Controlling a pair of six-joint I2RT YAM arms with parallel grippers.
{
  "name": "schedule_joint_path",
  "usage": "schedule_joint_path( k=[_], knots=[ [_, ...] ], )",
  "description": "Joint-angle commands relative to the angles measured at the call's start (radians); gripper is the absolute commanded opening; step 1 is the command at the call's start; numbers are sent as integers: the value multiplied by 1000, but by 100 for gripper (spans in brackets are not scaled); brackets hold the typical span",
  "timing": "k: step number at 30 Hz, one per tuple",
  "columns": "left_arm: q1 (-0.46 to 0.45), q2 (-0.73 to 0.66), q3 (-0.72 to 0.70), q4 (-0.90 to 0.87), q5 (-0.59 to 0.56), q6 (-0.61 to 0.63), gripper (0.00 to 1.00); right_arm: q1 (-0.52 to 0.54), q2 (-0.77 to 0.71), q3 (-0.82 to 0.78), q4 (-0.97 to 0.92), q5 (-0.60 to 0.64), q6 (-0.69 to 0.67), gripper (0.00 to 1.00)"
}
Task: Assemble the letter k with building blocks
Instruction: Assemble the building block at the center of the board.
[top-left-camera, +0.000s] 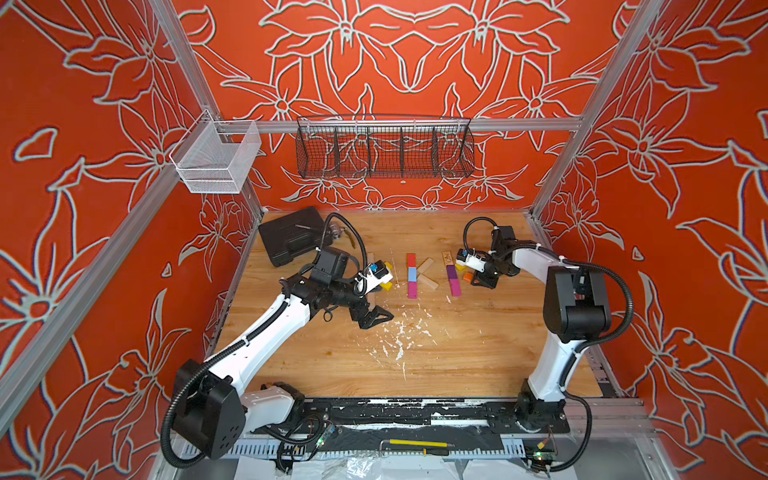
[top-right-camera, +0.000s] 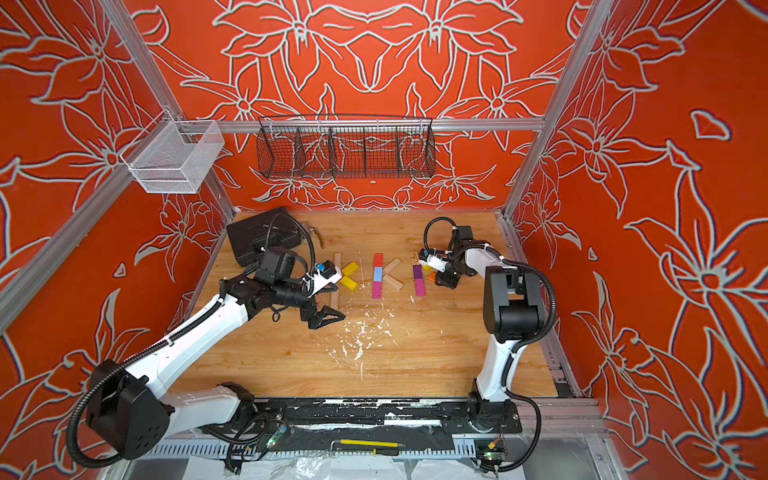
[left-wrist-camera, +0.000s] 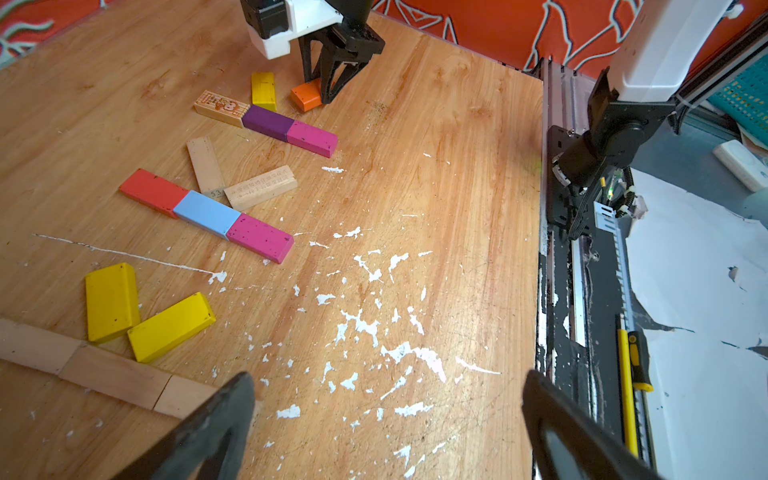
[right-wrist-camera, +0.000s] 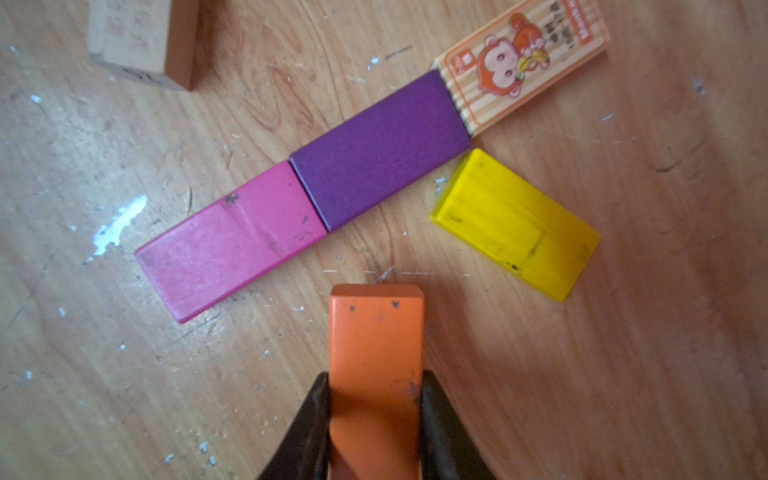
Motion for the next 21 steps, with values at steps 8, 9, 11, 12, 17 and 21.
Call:
schedule_joint_path(
  k=[8,9,11,12,17,21],
  knots=[
    [5,17,21,-28,-2,26,98,14,57,66,-54,-42,-30,27],
    [5,17,21,-30,-4,27,98,15,61,68,-53,-42,-30,27],
    [5,20,20,-30,-6,28,98,21,70,72,-53,-38,-27,28],
    [5,21,20,-30,-6,28,98,24,73,72,-53,-40,-27,28],
    [7,25,23,-33,-6,29,98,32,88,80,-55,-39,-27,29],
    [7,27,23,-33,-7,28,98,36,96,85,-63,-36,-29,32]
  ],
)
